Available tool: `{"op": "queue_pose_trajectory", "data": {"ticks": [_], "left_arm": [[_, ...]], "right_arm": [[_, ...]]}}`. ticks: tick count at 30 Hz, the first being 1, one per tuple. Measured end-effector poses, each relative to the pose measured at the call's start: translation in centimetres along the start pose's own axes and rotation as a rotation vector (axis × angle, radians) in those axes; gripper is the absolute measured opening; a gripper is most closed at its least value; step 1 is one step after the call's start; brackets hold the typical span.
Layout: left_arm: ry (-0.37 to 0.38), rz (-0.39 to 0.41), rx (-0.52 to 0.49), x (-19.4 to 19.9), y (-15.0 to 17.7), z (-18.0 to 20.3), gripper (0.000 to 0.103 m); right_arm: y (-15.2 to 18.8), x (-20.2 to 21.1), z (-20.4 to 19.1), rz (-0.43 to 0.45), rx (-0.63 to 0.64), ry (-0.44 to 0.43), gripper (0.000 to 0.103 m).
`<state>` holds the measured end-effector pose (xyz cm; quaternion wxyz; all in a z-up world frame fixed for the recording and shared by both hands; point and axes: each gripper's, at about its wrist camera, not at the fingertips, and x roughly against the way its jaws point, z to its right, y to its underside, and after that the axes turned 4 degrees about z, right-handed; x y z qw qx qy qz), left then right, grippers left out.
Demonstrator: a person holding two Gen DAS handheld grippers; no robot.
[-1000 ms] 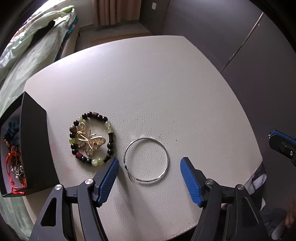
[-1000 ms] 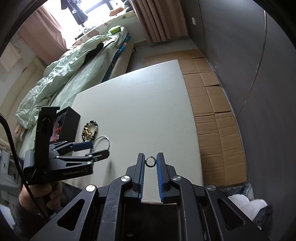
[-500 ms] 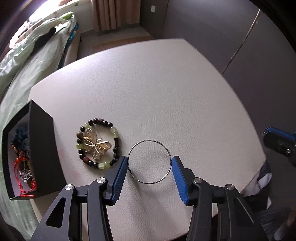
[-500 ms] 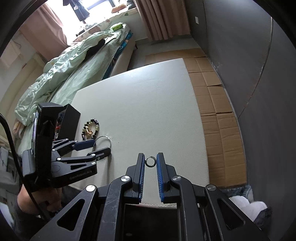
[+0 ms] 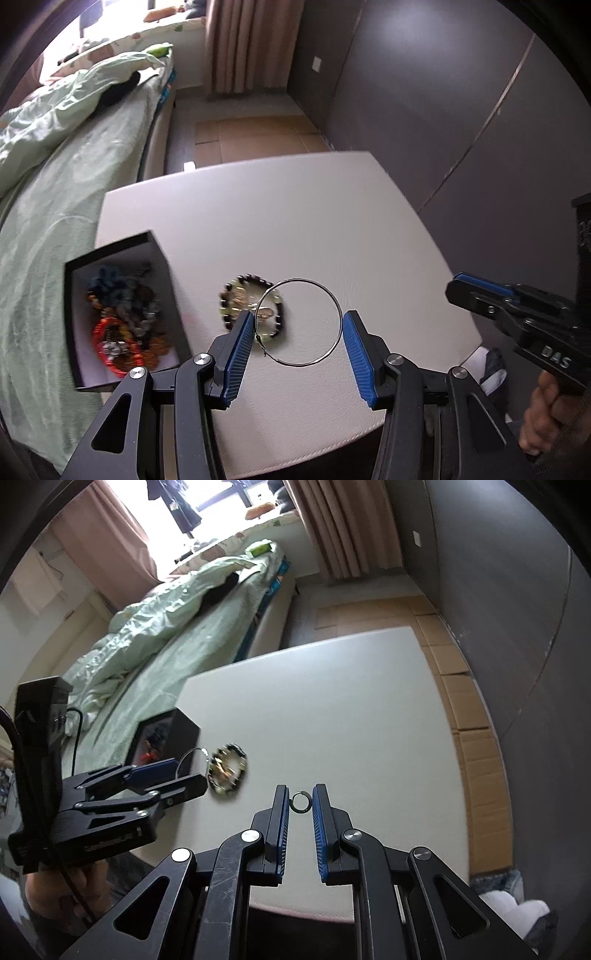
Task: Organize jewelry
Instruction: 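Carry the hoop into the black box with the left tool while the right tool carries the ring, then lower the small ring into the black box and open the right tool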
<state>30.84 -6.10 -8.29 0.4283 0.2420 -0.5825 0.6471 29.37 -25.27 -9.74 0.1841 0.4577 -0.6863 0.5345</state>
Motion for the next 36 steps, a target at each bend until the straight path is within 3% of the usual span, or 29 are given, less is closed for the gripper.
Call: {"op": "queue_pose_trajectory", "data": {"ticks": [14,24,28,36], "left_arm": [[-0.055,0.068,0.107,3.9,-0.6,-7.3,0.051],[-0.054,0.005,0.187,2.4,-0.7,-11.0,0.053],[-0.029,-0.018,0.222,1.8,-1.1,-12.3,0.068],[-0.051,0.034,0.266,3.7,-1.6,-14.5,0.069]], "right_arm": [[-2.0,-1.2,-4.5,0.072,0.021,-0.077,0.014],[-3.0,-3.4,-7.5,0.066,0.069,-0.116,0.014],[-3.2,-4.3,-8.5,0.063,0.084,-0.136,0.014],[-3.4,-6.0,-10.9,0.05,0.115,-0.192,0.014]]}}
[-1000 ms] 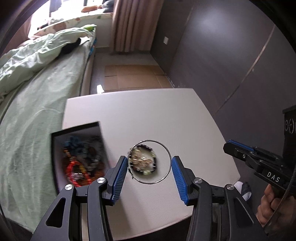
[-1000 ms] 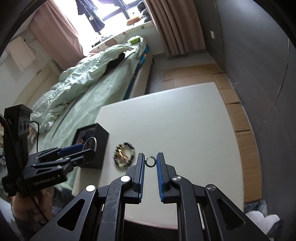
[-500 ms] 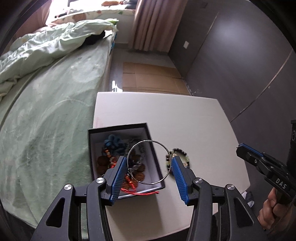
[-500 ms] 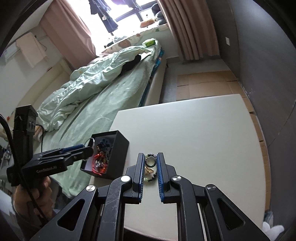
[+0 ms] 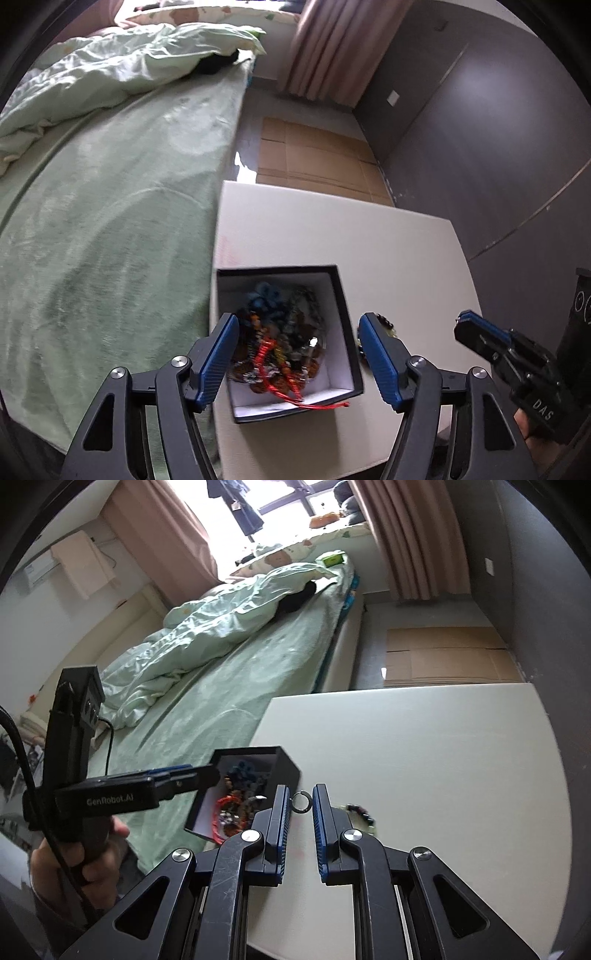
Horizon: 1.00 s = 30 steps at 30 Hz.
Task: Organize jewelry
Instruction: 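Lower the small ring into the black box and open the right tool, then move the left tool to the dark beaded bracelet and close on its beads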
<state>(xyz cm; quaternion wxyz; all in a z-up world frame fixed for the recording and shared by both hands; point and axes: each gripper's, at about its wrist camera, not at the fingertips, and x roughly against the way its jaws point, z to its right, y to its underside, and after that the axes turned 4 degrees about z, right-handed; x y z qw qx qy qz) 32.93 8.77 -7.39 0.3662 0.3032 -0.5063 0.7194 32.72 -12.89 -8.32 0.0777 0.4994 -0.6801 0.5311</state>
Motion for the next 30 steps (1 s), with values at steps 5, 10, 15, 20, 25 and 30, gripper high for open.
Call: {"op": "queue_pose_trajectory", "data": {"ticks": [5,10,15,20,25,30], "left_arm": [[-0.014,0.026,0.021,1.0,-0.3,-1.2,0.069],[-0.018,0.037,0.054,1.6,-0.3,-2.5,0.069],[-0.025,0.044,0.067,1.9,-0.3,-3.1,0.069],[-0.024,0.043,0.064,2.0,-0.3,-3.1,0.069],[-0.015,0.045,0.045,1.8,-0.2,-2.2,0.069],[-0.002,0.038,-0.012,1.3,0.1,0.1,0.069]], "right_arm": [[0.0,-1.1,-2.0,-0.004,0.018,-0.053,0.014],[0.3,-2.5,-3.7,-0.028,0.028,-0.097,0.014],[0.5,-3.7,-5.0,-0.041,0.034,-0.116,0.014],[0.5,-4.4,-5.0,-0.08,0.029,-0.121,0.037],[0.1,-2.9,-3.6,-0.053,-0.005,-0.122,0.047],[0.1,-1.5,-1.8,-0.039,-0.031,-0.088,0.047]]}}
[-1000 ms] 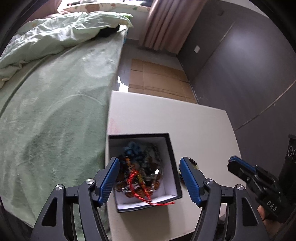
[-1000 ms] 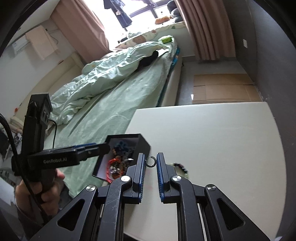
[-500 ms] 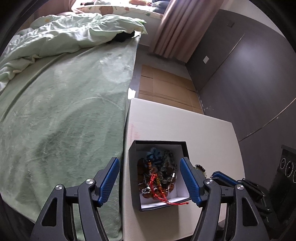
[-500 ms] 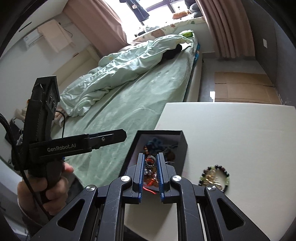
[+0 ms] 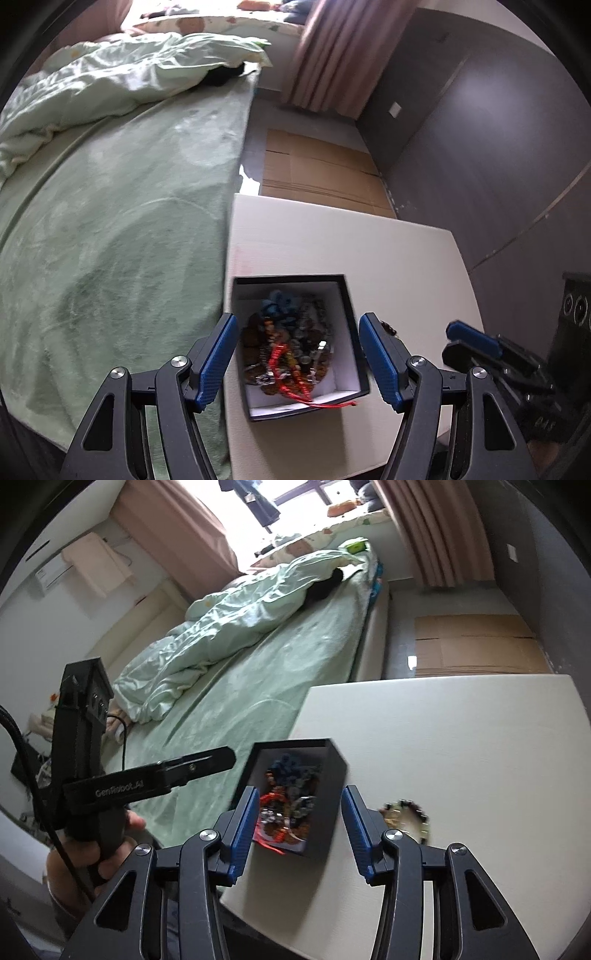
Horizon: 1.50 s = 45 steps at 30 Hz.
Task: Organize jewelry
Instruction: 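Move the left tool to the dark beaded bracelet and close on its beads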
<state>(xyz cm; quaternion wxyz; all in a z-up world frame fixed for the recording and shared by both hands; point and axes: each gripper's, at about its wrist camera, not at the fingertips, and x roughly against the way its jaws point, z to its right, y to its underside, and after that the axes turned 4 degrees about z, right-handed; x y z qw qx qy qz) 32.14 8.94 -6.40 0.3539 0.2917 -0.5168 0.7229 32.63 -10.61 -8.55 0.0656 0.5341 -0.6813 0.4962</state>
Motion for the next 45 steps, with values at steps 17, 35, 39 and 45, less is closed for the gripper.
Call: {"op": "queue_pose_trajectory", "data": {"ticks": [17,35,39,45], "left_arm": [[0.047,-0.066,-0.244,-3.5,2.2,9.1,0.069],[-0.017,-0.217,-0.318,-10.1,3.6,13.1,0.06],[-0.054,-0.229,-0.335,-11.5,3.7,13.6,0.06],[-0.113,-0.235,-0.346,-13.3,3.6,13.7,0.061]], "right_arm": [[0.5,5.0,8.0,0.022,-0.168,0.134,0.047],[1.1,8.3,12.2,0.055,-0.269,0.135,0.047],[1.1,8.5,12.5,0.058,-0.272,0.128,0.047],[1.1,8.6,12.9,0.059,-0.276,0.121,0.047]]}}
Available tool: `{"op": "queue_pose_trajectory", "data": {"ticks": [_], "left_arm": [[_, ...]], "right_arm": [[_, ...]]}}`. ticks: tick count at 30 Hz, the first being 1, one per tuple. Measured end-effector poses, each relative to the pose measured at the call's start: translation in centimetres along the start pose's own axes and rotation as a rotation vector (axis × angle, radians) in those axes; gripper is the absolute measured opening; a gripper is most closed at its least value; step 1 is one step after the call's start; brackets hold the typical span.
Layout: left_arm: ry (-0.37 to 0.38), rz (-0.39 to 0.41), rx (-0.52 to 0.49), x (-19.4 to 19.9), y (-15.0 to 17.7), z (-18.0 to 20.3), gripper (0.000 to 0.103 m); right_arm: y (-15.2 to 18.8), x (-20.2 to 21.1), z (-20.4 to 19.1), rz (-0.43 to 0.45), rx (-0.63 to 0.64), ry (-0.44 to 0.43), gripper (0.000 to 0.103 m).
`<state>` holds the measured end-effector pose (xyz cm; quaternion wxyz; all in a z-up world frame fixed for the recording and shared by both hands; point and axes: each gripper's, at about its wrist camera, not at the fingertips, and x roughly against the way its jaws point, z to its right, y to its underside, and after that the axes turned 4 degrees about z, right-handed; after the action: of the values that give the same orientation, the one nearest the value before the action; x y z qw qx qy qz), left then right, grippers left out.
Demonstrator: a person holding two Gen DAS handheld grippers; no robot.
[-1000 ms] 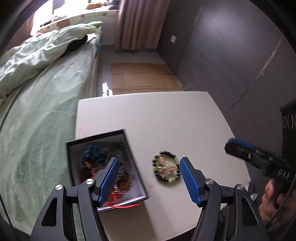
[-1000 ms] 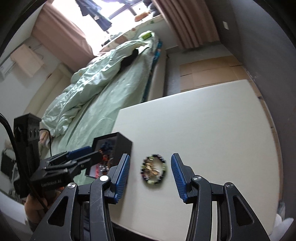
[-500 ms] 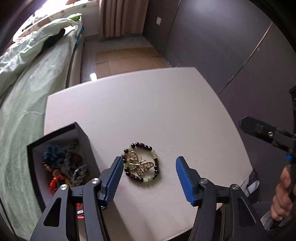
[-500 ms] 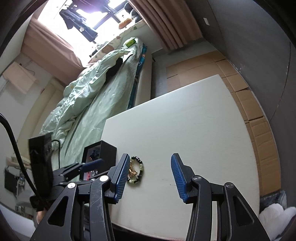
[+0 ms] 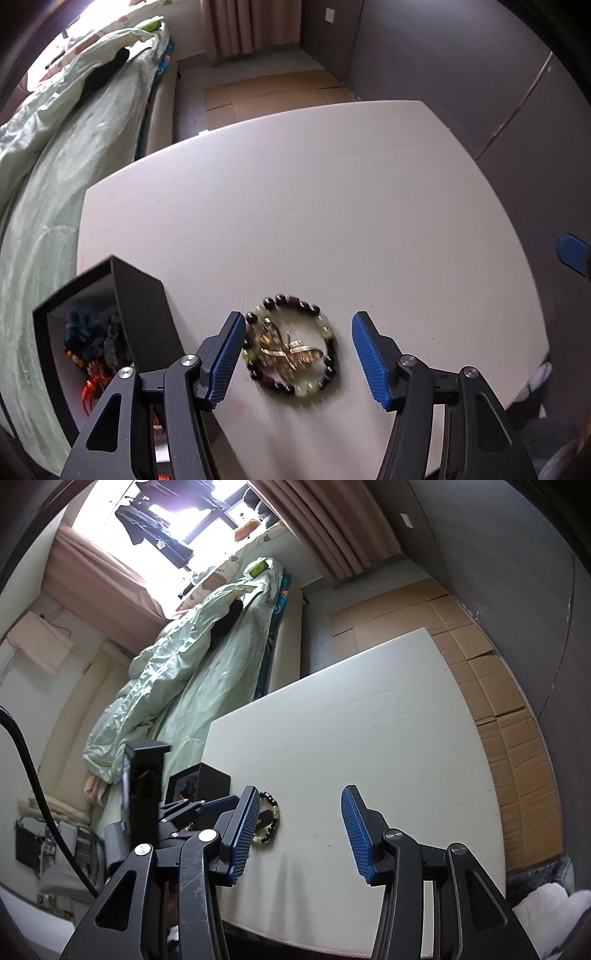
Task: Organize jewelry
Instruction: 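Move the left tool to the dark beaded bracelet and close on its beads, then lift the beaded bracelet with the left tool and release it into the black box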
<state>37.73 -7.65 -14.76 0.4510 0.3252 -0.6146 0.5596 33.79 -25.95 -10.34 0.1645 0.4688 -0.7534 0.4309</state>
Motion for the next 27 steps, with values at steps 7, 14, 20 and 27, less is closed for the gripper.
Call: {"op": "queue_pose_trajectory", "data": {"ticks": [7,14,20,27], "left_arm": [[-0.074,0.036,-0.037,0.5,-0.6,-0.2,0.058],[-0.125,-0.05,-0.164,-0.7,-1.2,0.7,0.04],[-0.141,-0.116,-0.267,-2.4,-1.6,1.4,0.038],[-0.01,-0.13,-0.152,-2.7,-2.5,-1.4,0.038]], "right_arm": [[0.0,-0.1,0.1,0.0,0.0,-0.003,0.047],[-0.1,0.1,0.1,0.004,-0.016,-0.009,0.047],[-0.4,0.0,0.3,0.003,-0.022,-0.019,0.047],[-0.4,-0.2,0.4,-0.008,-0.017,-0.025,0.047]]}}
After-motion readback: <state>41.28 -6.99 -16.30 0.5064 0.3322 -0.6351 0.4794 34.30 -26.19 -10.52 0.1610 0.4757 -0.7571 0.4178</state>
